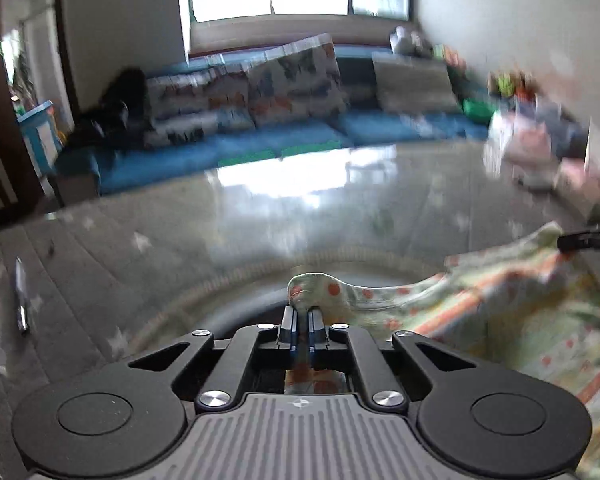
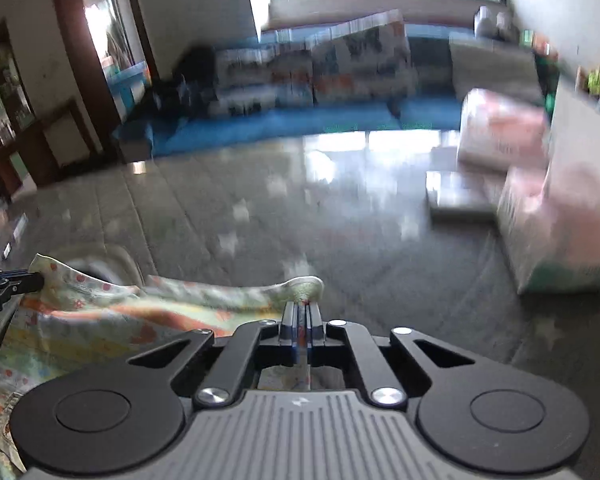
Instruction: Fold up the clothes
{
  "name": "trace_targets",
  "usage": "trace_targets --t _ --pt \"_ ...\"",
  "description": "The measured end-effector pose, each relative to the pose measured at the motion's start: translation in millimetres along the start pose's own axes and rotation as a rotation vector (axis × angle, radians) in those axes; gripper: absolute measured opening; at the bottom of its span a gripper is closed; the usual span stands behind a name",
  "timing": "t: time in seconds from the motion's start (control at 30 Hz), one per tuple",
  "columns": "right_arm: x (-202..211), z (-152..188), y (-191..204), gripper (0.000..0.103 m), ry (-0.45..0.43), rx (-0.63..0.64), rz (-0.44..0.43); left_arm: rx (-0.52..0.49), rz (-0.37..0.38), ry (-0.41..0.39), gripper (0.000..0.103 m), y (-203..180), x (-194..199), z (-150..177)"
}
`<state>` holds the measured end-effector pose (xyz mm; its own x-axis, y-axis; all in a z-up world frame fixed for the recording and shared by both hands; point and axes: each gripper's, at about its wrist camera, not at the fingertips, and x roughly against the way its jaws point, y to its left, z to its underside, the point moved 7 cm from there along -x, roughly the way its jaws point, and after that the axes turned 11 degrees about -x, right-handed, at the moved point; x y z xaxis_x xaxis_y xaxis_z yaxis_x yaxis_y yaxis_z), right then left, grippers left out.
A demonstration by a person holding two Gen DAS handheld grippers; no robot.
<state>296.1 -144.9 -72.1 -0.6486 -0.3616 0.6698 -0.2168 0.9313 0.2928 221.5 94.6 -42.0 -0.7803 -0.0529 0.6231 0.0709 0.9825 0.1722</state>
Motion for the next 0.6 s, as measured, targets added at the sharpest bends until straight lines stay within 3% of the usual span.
trace_targets --t 0.07,0.2,0.33,0.4,0.6 --pt "4 -4 1 0.003 -0.04 0.003 0.002 0.019 -0.029 -0.045 0.006 4 5 -5" --pt "-4 -4 -3 0.013 -0.038 0.014 0.052 0.022 -0.044 0.036 0.01 4 -15 4" --pt "0 -6 -4 0.013 -0.067 0.029 0.091 0.038 -0.047 0.049 0.029 4 -18 8" --pt "5 -7 5 0.019 -0.075 0.06 0.069 0.027 -0.072 0.023 0.043 4 -11 3" --pt "-6 -5 51 0.02 0.016 0.155 -0.036 -0.043 -0.044 -0.014 0.045 -9 -7 -19"
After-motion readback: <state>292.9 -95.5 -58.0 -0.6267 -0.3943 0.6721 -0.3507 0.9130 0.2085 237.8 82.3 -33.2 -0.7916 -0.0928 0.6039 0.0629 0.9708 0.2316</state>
